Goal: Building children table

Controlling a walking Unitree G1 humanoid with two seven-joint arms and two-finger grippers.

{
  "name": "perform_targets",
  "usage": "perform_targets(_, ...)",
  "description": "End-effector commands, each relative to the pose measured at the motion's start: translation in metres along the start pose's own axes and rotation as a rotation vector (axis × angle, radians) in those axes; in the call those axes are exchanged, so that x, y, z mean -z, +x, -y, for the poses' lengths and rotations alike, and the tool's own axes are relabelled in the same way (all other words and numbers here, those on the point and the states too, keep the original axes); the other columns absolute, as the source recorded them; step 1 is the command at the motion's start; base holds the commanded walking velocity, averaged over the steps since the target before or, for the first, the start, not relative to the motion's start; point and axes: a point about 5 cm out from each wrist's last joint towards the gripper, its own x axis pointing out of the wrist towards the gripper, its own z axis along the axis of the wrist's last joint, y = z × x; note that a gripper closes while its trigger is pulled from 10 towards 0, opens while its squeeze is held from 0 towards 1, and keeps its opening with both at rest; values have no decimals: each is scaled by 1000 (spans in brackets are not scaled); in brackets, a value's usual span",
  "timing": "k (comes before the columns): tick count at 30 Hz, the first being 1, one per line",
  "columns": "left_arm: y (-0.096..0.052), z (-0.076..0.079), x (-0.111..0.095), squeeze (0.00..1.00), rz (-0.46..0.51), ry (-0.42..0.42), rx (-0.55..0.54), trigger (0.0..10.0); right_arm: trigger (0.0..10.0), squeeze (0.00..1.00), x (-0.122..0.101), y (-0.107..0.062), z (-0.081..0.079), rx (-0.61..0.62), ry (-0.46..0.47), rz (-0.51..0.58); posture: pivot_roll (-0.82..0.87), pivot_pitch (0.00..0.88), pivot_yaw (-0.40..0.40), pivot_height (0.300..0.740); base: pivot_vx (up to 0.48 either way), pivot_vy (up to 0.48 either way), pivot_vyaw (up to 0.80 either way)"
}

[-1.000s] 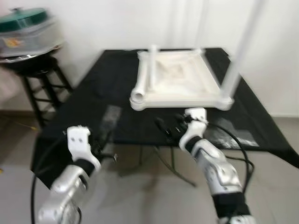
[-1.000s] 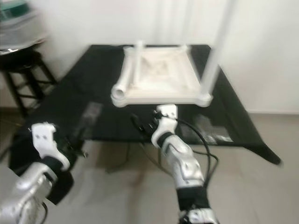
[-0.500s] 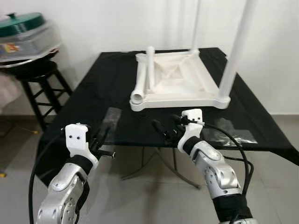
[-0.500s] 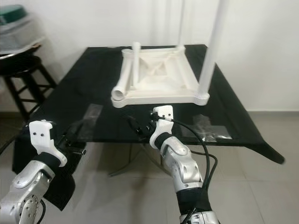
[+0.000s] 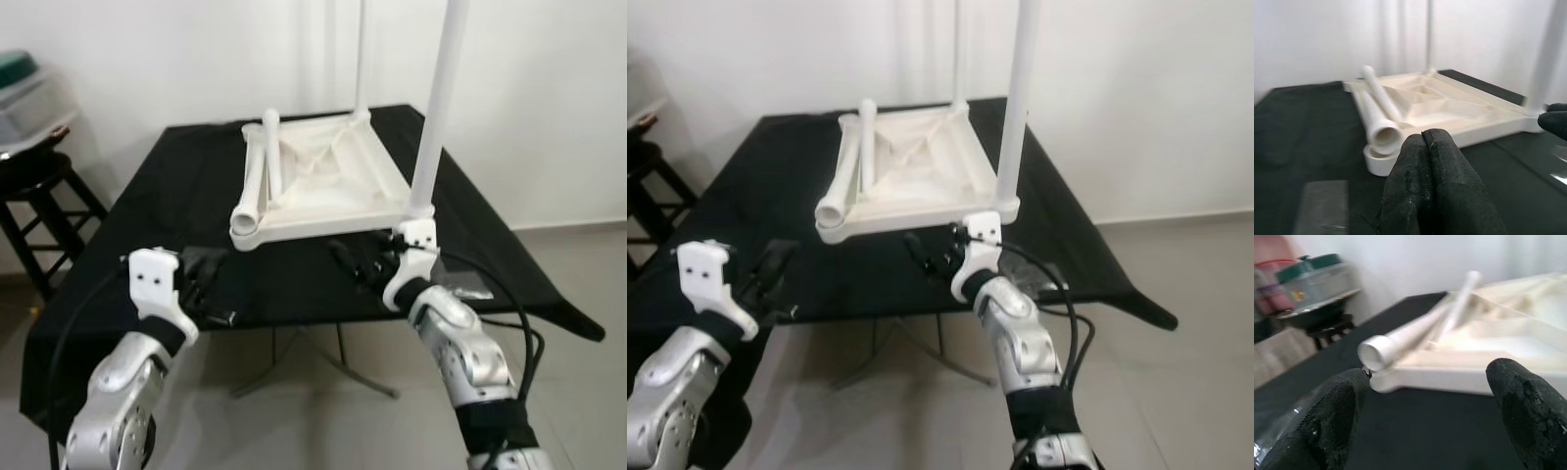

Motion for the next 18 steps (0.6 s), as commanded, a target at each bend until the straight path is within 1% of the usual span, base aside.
perform_targets(1,-2,-4,0,0,-8,12,-7,10000,10000,0,2,4,-9,-33,5,-6,-93,33,56,740,337,0,0)
perform_targets(9,-2,-3,-1,0,-10,30,10,10000,10000,0,3,4,-10,-42,17,-16,-92,36,58,740,330,0,0)
perform_targets(12,-2,-3,-1,0,-16,56,24,10000,10000,0,4,4,-10,-44,24,-17,-89,37,60,740,266,0,0)
perform_targets(18,-2,-3,-2,0,-15,61,35,10000,10000,0,4,4,-11,-45,30,-17,-90,36,62,740,262,0,0)
